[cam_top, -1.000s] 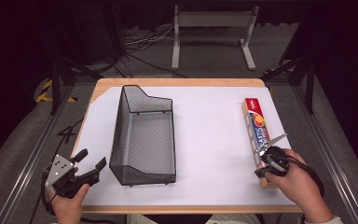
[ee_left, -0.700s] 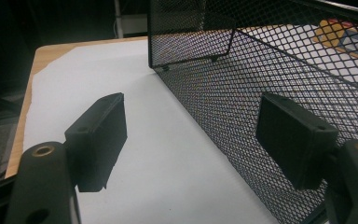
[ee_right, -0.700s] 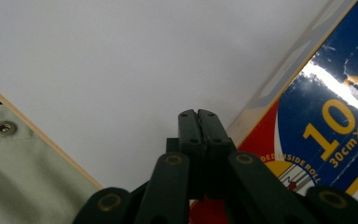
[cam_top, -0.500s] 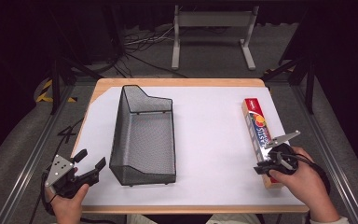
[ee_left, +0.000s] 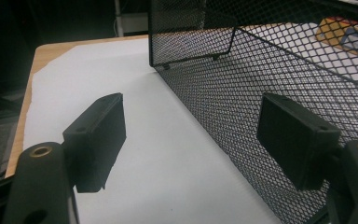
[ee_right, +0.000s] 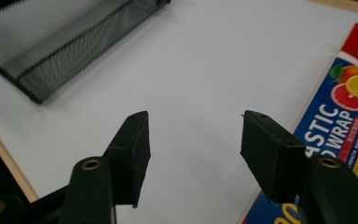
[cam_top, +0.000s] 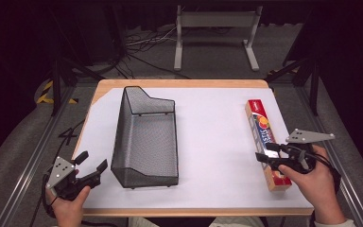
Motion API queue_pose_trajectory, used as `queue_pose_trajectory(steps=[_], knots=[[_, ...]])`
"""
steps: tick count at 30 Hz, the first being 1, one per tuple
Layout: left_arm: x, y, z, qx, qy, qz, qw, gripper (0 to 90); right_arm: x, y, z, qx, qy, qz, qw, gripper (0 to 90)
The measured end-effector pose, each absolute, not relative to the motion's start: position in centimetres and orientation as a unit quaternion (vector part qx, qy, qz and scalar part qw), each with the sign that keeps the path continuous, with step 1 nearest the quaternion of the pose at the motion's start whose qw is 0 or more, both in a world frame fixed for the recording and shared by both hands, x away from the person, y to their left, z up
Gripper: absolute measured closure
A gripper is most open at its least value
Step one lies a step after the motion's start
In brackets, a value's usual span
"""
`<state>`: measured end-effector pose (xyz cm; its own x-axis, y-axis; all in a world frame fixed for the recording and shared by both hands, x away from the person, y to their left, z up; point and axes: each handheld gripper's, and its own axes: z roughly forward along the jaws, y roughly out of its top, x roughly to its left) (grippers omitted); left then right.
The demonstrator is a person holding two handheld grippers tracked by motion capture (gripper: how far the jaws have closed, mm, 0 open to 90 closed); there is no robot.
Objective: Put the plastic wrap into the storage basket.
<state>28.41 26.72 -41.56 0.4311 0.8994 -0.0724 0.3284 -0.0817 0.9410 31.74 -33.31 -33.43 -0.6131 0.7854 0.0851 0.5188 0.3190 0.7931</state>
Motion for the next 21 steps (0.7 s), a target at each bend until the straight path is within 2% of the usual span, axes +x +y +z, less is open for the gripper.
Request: queue_pose_trajectory(steps=[6, 13, 21], knots=[[28.4, 26.7, -41.6, 0.681, 0.448, 0.282, 0.505, 24.4, 31.7, -34.6, -33.1, 0.433, 0.762, 0.443, 0.189, 36.4], [28.4, 26.7, -41.6, 0.682, 0.449, 0.285, 0.503, 24.3, 32.6, -34.6, -33.9, 0.430, 0.756, 0.442, 0.217, 36.3], [28.3, 26.7, -41.5, 0.679, 0.455, 0.287, 0.500, 24.1, 34.5, -34.9, -33.2, 0.470, 0.734, 0.425, 0.243, 28.6]])
